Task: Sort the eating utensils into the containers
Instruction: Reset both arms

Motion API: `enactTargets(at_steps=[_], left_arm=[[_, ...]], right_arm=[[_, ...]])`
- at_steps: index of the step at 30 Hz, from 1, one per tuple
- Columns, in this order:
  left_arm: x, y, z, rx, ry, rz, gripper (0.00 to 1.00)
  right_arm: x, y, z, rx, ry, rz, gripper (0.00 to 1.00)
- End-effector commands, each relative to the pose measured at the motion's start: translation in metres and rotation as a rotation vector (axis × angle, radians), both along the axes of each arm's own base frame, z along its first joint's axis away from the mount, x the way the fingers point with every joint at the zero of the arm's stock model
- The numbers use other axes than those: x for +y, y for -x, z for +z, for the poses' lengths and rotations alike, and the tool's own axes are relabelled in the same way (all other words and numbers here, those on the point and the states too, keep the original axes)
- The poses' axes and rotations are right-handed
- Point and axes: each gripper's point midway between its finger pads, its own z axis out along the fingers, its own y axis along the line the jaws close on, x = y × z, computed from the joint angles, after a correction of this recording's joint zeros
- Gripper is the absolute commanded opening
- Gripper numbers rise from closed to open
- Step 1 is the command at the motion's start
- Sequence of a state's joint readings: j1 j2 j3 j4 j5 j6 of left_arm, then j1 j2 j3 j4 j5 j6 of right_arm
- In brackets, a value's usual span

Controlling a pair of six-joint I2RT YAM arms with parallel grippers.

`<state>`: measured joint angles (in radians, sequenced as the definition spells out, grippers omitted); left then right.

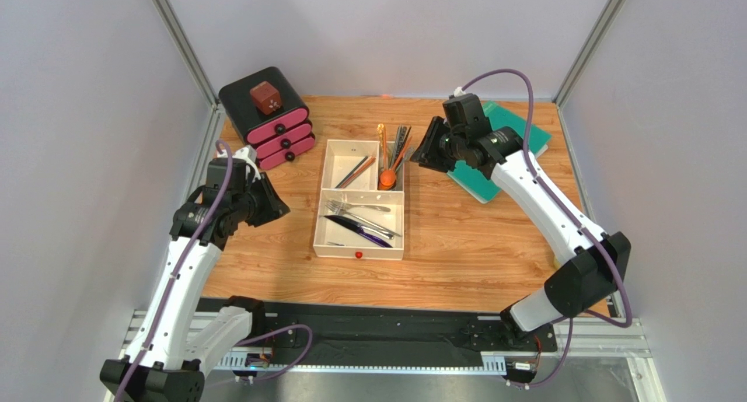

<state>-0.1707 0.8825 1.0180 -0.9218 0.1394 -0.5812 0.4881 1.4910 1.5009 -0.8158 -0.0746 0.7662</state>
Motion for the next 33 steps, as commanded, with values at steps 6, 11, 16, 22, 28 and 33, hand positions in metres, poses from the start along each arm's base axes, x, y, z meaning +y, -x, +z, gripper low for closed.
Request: enactTargets(at_steps=[6,11,16,22,28,33], left_arm=[[-0.001,0.0,0.0,-0.054,0.024,0.02,0.32],[0.009,0.006,-0.009,-0.022,0.008,0.089,0.32],[0.007,-0.008,-0.001,-0.006,-0.008,0.074,0.32],[0.001,-0.035,0.016,-0.027,-0.01,0.056,0.32],[-0.001,-0.04,0.013,-0.031,0.008,0.063,0.32],[0.0,-0.045,0.012,-0.02,-0.021,0.044,0.32]], right_arm=[[0.0,-0.022,0.011,0.022,-0.129,-0.038,0.33],[-0.026,-0.029,0.032,-0.127,-0.023,-0.074,0.33],[-0.058,-0.039,0.068,-0.275,0.016,-0.18,0.35],[-0.055,-0.044,0.055,-0.221,-0.004,-0.175,0.35],[-0.061,-0.044,0.043,-0.195,0.007,-0.184,0.35],[-0.055,-0.054,0.036,-0.165,-0.009,-0.161,0.35]])
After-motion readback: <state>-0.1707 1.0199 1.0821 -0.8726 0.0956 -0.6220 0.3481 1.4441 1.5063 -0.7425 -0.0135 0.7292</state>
